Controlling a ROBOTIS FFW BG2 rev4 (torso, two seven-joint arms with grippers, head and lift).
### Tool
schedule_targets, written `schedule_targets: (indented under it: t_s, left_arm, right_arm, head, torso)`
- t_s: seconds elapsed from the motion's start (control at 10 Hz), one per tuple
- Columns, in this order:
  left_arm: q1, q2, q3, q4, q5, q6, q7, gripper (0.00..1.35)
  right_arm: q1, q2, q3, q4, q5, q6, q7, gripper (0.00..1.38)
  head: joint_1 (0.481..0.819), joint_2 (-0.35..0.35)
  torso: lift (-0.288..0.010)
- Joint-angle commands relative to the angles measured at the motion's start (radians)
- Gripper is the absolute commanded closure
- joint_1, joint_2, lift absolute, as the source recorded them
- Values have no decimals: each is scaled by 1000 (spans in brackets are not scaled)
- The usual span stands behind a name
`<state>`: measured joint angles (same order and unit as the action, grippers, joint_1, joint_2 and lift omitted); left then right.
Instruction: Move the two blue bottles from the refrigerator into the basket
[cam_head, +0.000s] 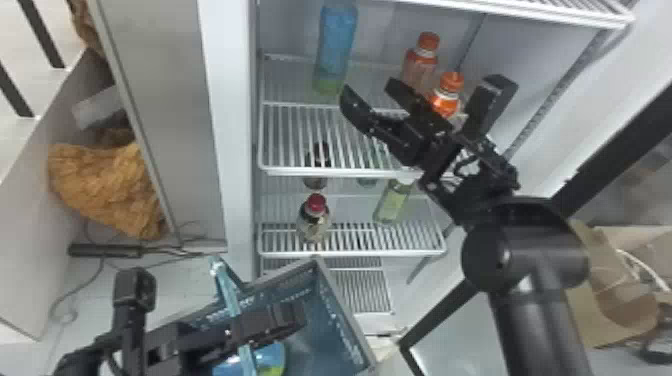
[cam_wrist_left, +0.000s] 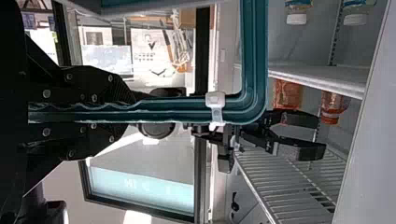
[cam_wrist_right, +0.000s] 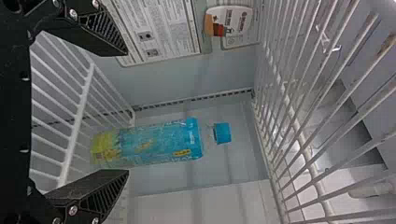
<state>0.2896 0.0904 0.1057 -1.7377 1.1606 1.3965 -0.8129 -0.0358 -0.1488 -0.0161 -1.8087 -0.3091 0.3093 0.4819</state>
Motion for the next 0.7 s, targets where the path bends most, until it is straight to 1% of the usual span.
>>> schedule_targets:
  t_s: [0.0, 0.4, 0.6]
  left_arm:
    - [-2, 0, 0, 1, 0, 0, 0, 1202]
    - [-7, 0, 0, 1, -2, 0, 0, 1202]
    - [-10, 2, 0, 1, -2, 0, 0, 1202]
  right_arm:
    - [-53, 0, 18, 53, 0, -15, -6, 153]
    - [-166, 6, 74, 188, 0, -54, -54, 145]
    - [-193, 14, 80, 210, 10, -59, -88, 145]
  head:
    - [695, -194]
    - [695, -172]
    - [695, -163]
  torso:
    - [-10]
    - [-10]
    - [-10]
